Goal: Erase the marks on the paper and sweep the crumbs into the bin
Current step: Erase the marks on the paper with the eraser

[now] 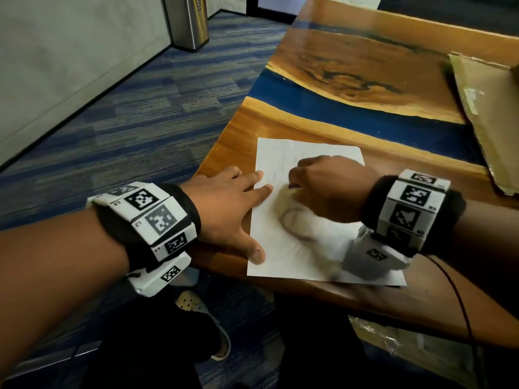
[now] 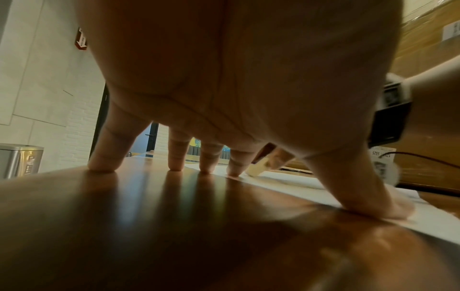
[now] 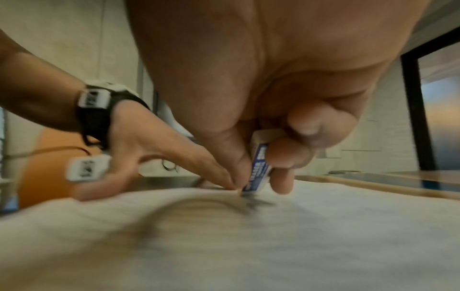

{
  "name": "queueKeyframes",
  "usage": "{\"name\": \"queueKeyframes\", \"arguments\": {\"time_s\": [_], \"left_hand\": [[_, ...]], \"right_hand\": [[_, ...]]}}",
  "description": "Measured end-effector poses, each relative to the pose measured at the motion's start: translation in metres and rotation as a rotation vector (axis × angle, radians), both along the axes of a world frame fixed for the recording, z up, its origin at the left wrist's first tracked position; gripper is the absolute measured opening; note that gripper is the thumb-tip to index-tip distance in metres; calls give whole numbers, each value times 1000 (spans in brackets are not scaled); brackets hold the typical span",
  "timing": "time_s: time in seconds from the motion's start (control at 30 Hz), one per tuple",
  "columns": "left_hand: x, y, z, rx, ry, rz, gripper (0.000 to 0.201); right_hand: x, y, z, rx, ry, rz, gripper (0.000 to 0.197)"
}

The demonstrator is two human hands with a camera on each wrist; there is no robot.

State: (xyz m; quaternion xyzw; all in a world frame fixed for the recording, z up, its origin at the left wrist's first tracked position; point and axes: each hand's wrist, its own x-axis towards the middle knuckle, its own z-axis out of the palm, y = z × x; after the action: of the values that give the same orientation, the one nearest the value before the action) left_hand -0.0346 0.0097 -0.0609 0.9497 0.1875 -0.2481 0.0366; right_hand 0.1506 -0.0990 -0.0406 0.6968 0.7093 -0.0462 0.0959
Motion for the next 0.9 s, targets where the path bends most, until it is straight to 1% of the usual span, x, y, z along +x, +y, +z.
{"name": "queueKeyframes", "arguments": {"time_s": [0.07, 0.1, 0.13, 0.17, 0.23, 0.3, 0.4, 0.47, 0.57, 0.6, 0.63, 0.7, 0.73, 0.77, 0.8, 0.87, 0.9], "left_hand": [[0, 1, 0, -12, -5, 8, 131], [0, 1, 0, -13, -4, 10, 131], [1, 1, -1, -9, -2, 10, 132], [1, 1, -1, -2, -3, 8, 131], [0, 0, -3, 11, -7, 3, 127], [0, -1, -3, 14, 1, 7, 121], [1, -2, -2, 10, 21, 19, 118], [2, -2, 0, 2, 27, 28, 120], [2, -2, 1, -5, 21, 27, 123], [2, -2, 1, -3, 25, 23, 124], [3, -2, 1, 3, 29, 20, 125], [3, -3, 1, 11, 40, 21, 126], [3, -4, 1, 12, 47, 24, 126], [3, -4, 1, 11, 49, 25, 126], [4, -4, 2, 7, 47, 24, 126], [3, -3, 2, -7, 43, 24, 127], [4, -3, 3, -7, 43, 25, 127]], "right_hand": [[-31, -14, 3, -81, 97, 197, 27], [-42, -20, 5, -127, 131, 263, 28], [-44, -22, 6, -159, 140, 275, 29], [-36, -19, 4, -144, 138, 249, 30], [-9, -6, 3, -83, 107, 69, 31], [14, 4, 4, -63, 18, -82, 29], [19, 7, 4, -62, -47, -113, 26], [5, 0, 5, -55, 6, -49, 25], [-30, -18, 5, -121, 128, 250, 27], [-31, -18, 2, -141, 139, 292, 28], [-23, -13, 3, -142, 132, 249, 29], [-1, -4, 6, -72, 45, 54, 29], [7, -2, 5, -43, -6, -10, 29], [6, -3, 5, -33, -12, -5, 29], [-4, -5, 5, -62, 23, 47, 29], [-29, -15, 3, -136, 134, 265, 28], [-31, -16, 2, -158, 155, 299, 28]]}}
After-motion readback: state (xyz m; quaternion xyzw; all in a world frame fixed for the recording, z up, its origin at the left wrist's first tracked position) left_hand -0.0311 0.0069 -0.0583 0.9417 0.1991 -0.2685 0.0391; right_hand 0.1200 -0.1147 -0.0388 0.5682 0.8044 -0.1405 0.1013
